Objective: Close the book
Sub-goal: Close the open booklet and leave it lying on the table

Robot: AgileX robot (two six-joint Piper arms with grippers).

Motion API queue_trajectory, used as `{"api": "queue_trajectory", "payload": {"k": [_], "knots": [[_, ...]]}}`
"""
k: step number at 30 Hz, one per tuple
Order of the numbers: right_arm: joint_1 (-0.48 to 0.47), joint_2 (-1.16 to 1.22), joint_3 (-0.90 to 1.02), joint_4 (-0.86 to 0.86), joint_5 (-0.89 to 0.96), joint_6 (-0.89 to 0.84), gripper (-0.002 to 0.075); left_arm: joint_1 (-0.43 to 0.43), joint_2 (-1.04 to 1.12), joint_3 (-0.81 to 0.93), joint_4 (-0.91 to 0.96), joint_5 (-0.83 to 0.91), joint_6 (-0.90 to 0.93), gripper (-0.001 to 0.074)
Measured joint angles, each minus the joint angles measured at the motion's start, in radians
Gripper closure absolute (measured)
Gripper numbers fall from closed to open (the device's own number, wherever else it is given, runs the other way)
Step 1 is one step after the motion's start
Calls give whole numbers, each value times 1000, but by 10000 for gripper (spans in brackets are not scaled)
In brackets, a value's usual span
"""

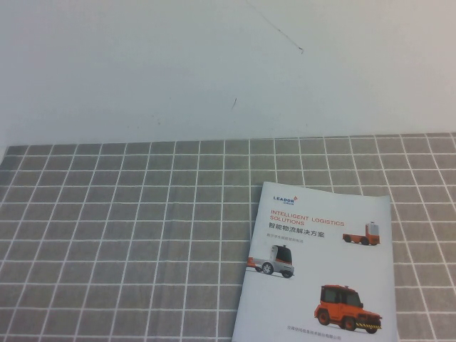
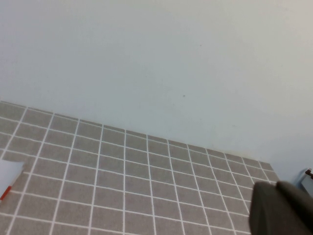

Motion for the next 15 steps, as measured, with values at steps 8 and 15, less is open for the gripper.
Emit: {"api": "queue_trajectory", "payload": {"k": [8, 15], "knots": [[0, 0, 0, -1, -1, 0, 728, -6, -2, 0, 1, 0, -4, 738], [0, 0, 0, -1, -1, 0, 728, -26, -4, 0, 4, 0, -4, 738]]}}
